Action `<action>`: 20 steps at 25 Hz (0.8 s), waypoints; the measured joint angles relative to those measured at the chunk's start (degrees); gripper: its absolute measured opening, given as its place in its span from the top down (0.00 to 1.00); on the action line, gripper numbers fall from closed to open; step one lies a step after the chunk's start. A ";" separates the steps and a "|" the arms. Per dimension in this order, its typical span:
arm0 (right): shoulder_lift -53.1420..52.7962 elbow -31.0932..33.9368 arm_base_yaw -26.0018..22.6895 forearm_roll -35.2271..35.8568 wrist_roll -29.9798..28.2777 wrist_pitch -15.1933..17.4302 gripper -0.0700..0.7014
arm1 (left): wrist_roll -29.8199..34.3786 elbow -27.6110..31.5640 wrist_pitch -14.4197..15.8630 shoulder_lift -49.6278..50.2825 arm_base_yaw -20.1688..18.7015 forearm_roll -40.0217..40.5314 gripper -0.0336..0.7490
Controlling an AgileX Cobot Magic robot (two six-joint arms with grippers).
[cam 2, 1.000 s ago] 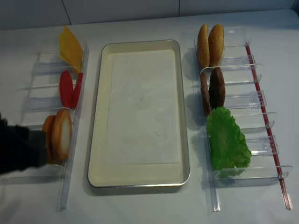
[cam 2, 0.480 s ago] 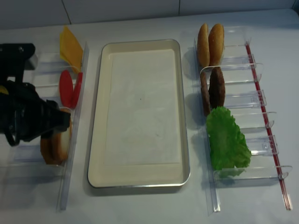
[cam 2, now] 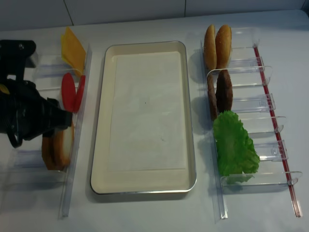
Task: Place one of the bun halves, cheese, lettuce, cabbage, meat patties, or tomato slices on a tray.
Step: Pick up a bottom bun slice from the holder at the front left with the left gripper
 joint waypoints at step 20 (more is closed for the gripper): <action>0.00 0.00 0.00 0.05 0.00 0.00 0.24 | 0.00 -0.22 -1.19 6.05 -0.20 -0.24 0.53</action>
